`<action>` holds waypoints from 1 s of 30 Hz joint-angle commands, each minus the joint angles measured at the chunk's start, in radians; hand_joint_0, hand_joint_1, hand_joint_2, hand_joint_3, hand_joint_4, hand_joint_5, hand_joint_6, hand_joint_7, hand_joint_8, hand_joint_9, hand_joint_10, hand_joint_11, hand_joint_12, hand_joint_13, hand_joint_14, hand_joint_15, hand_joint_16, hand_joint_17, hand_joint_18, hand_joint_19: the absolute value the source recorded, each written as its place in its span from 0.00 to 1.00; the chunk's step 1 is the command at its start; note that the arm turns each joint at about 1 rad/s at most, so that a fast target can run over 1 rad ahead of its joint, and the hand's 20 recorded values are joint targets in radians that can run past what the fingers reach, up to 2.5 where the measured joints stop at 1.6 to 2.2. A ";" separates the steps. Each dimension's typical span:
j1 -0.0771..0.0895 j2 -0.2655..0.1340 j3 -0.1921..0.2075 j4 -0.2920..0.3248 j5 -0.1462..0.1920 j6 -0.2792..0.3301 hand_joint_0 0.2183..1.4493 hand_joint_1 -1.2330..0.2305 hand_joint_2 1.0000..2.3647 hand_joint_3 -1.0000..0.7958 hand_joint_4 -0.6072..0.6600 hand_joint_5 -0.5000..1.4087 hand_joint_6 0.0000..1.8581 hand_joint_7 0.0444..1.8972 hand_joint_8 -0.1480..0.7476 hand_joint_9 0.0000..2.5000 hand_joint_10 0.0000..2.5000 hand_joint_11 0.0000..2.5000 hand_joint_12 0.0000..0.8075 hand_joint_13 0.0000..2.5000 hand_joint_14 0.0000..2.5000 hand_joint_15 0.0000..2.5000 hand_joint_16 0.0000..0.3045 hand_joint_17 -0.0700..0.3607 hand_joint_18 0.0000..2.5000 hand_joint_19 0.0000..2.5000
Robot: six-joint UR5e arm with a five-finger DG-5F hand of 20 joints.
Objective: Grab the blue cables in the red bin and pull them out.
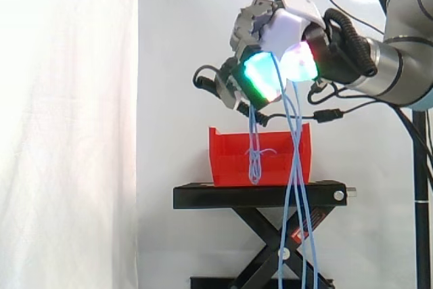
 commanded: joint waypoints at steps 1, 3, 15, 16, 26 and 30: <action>0.000 0.000 -0.068 0.213 0.018 0.016 0.58 0.18 0.00 0.00 0.50 0.69 0.38 0.35 0.41 0.51 0.01 0.60 0.38 0.57 0.01 0.72 0.17 0.43 0.36 0.36; 0.001 0.000 -0.093 0.260 0.033 0.037 0.58 0.18 0.00 0.00 0.50 0.70 0.38 0.35 0.41 0.51 0.01 0.60 0.37 0.57 0.01 0.72 0.17 0.43 0.36 0.36; 0.001 0.000 -0.096 0.271 0.089 0.140 0.58 0.17 0.00 0.00 0.48 0.70 0.34 0.37 0.40 0.51 0.01 0.60 0.37 0.57 0.00 0.72 0.17 0.43 0.35 0.36; 0.004 0.000 -0.098 0.271 0.098 0.146 0.58 0.17 0.00 0.00 0.47 0.71 0.34 0.37 0.40 0.51 0.01 0.60 0.38 0.57 0.00 0.72 0.17 0.43 0.35 0.36; 0.015 0.000 -0.096 0.317 0.092 0.079 0.58 0.17 0.00 0.00 0.46 0.71 0.32 0.37 0.40 0.51 0.01 0.60 0.38 0.57 0.00 0.72 0.16 0.42 0.35 0.36; 0.017 0.000 -0.096 0.346 0.026 -0.020 0.58 0.17 0.00 0.00 0.45 0.71 0.32 0.37 0.41 0.51 0.01 0.60 0.37 0.57 0.00 0.72 0.16 0.42 0.35 0.36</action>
